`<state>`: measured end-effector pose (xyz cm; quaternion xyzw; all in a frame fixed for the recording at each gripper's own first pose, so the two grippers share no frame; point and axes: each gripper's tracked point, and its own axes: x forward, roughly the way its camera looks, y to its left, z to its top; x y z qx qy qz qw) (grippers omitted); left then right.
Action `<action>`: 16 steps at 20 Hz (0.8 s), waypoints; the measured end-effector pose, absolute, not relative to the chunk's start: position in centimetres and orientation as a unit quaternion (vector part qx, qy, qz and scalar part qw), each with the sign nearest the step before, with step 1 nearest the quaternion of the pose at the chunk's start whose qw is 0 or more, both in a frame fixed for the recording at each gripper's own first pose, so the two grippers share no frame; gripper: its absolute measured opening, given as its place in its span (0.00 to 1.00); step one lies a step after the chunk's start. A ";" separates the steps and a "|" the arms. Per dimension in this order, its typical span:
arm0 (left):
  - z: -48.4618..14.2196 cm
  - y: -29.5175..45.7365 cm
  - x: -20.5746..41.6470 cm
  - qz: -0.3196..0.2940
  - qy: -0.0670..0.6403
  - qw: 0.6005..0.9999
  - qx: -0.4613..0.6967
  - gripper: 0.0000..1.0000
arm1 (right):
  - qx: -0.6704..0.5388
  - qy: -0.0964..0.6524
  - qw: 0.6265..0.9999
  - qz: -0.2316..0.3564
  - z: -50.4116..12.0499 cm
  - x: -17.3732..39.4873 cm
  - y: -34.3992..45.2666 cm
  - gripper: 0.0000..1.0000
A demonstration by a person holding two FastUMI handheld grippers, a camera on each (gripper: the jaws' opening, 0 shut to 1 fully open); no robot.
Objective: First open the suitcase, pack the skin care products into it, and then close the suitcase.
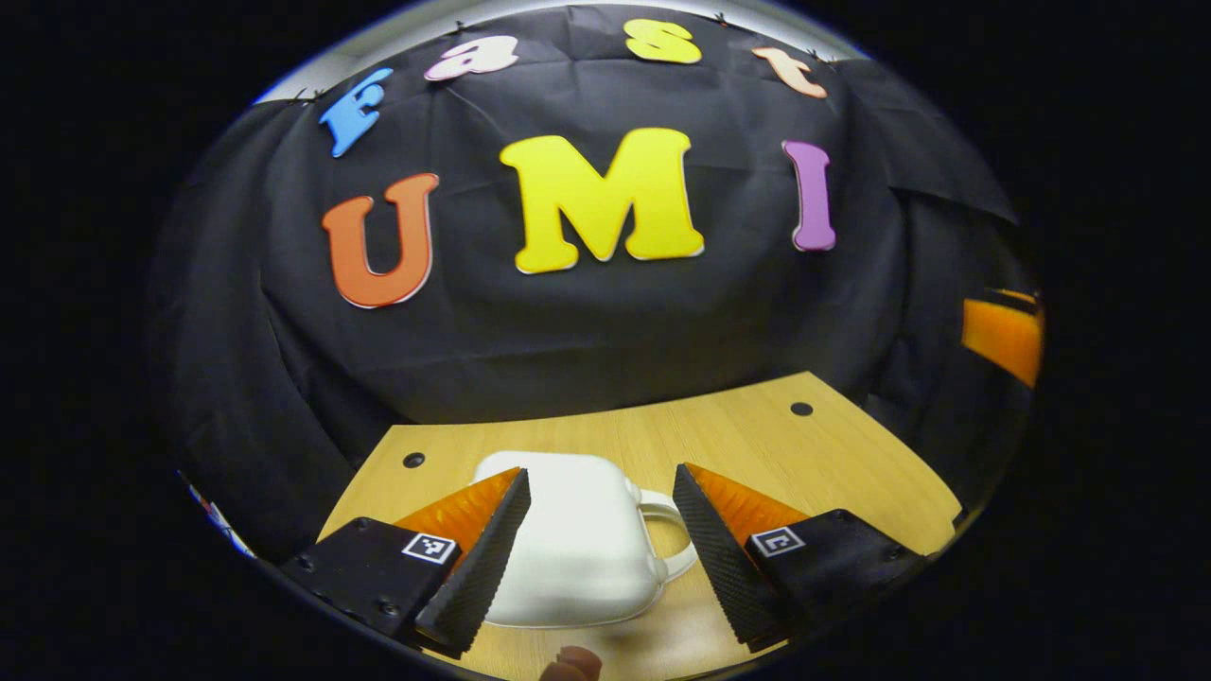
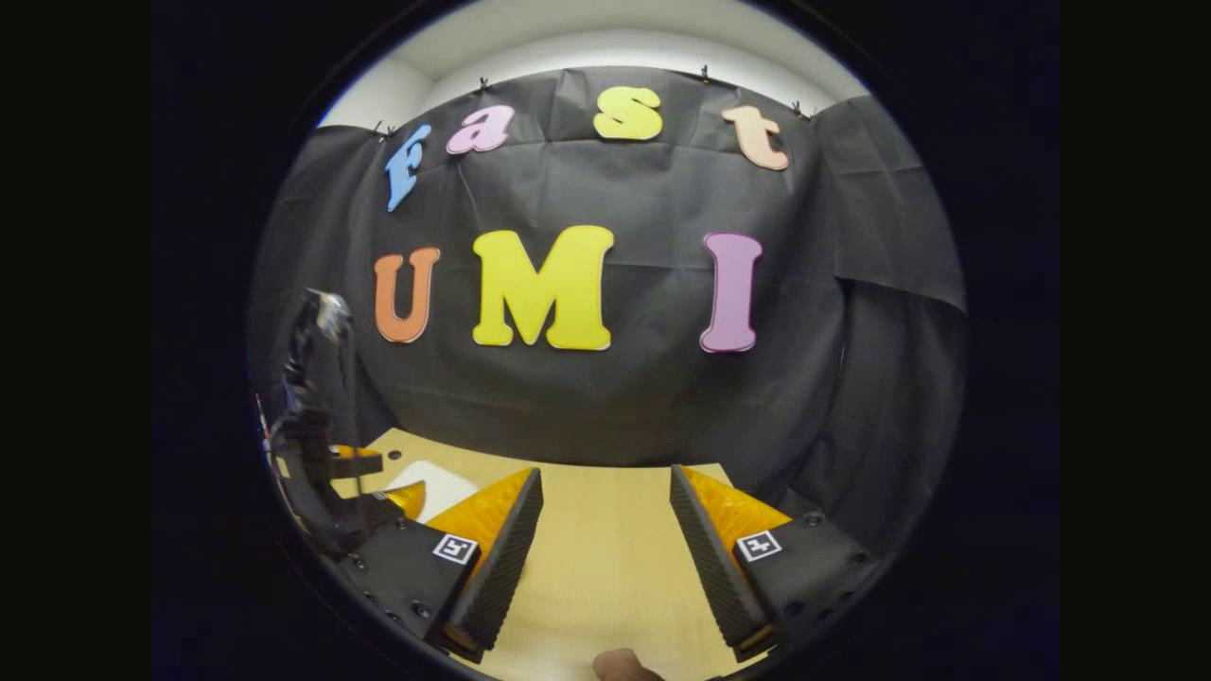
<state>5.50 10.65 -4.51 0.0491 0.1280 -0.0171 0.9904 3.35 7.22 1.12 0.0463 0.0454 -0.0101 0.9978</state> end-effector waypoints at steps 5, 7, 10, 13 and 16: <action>1.8 15.8 0.4 0.011 0.081 0.997 -0.002 0.98 | 0.036 0.035 0.999 0.007 2.5 2.7 13.1 0.80; 2.8 17.5 -1.1 0.024 0.066 0.997 -0.024 0.98 | 0.037 0.035 0.999 0.009 2.3 2.1 14.9 0.81; 3.8 17.9 -2.7 0.012 0.039 0.998 -0.041 0.94 | 0.026 0.046 0.998 0.024 1.6 1.7 17.6 0.80; 4.7 18.1 -2.6 0.007 0.021 0.999 -0.029 0.94 | 0.014 0.053 0.998 0.032 1.3 1.5 19.2 0.81; 4.0 17.5 -2.3 -0.007 0.028 0.999 -0.015 0.94 | 0.005 0.052 0.998 0.034 1.5 1.2 20.0 0.81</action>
